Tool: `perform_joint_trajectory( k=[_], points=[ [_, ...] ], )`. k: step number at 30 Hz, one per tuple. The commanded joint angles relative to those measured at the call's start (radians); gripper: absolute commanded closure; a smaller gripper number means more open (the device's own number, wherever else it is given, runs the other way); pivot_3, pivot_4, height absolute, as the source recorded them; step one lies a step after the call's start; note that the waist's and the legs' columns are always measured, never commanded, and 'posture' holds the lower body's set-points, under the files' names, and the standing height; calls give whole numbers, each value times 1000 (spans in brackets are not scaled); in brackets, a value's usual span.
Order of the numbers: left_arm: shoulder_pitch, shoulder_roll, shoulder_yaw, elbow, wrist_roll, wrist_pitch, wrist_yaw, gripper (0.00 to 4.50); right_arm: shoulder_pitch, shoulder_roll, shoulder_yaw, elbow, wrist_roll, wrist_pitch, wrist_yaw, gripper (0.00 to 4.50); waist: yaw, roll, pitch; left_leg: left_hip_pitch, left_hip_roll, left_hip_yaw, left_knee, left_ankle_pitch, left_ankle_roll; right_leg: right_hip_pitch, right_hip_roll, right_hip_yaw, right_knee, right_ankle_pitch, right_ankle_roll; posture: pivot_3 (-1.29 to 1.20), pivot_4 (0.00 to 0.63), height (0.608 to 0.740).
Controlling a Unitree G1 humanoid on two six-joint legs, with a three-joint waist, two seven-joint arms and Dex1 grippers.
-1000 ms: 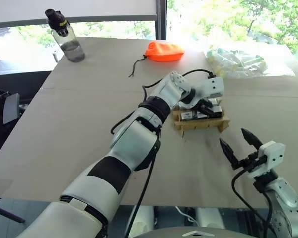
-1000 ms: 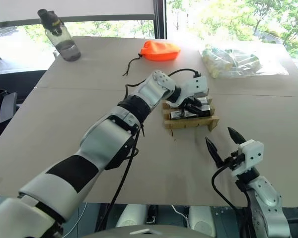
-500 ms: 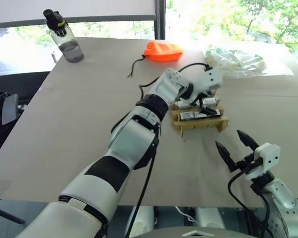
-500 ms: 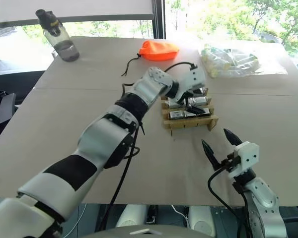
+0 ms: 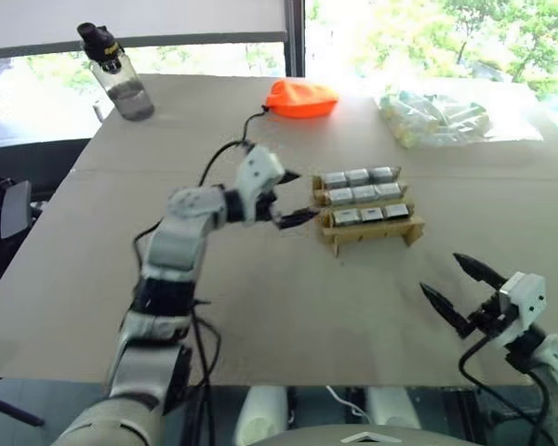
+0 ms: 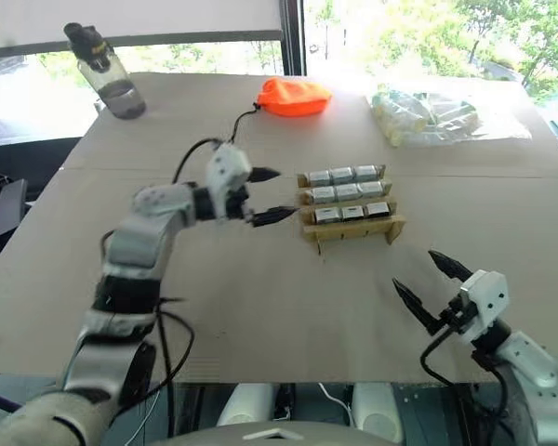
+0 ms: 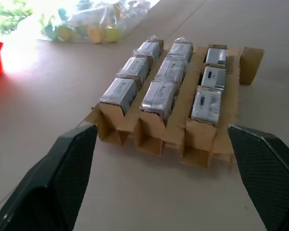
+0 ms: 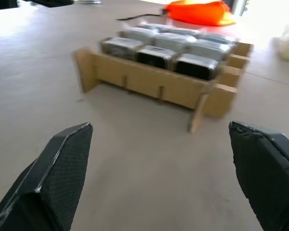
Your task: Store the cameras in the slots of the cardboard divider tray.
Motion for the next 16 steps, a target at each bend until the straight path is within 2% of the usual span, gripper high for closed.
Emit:
perform_joint_trajectory(
  k=[1, 4, 7, 11, 16],
  points=[
    [193, 43, 50, -205, -96, 72, 13, 24, -43, -40, -76, 112, 55, -18, 115, 0, 8, 0, 0, 0, 0, 0, 0, 0, 0, 0, 0, 0, 0, 0, 0, 0, 150, 726],
    [424, 50, 80, -299, -173, 76, 13, 24, -101, -109, -97, 234, 63, 1, 242, 0, 12, 0, 0, 1, 0, 0, 0, 0, 0, 1, 0, 0, 0, 0, 0, 0, 150, 726],
    [569, 26, 78, -294, -173, -44, 31, 24, -172, -142, -119, 328, 97, -6, 357, 0, 9, 0, -1, 1, 0, -1, 0, 0, 0, 1, 0, -1, 0, 0, 0, 0, 150, 726],
    [632, 27, 59, -262, -153, -153, 55, 24, -238, -172, -116, 408, 92, 4, 464, 0, 13, 0, -2, 2, 0, -2, 0, 0, 0, 2, 0, -2, 1, 0, -1, 0, 150, 726],
    [636, 36, 65, -247, -188, -159, 85, 24, -289, -177, -108, 460, 71, 4, 528, 0, 11, 0, -2, 1, 0, -1, 0, 0, 1, 2, 0, -2, 0, 0, -1, 0, 150, 726]
  ],
)
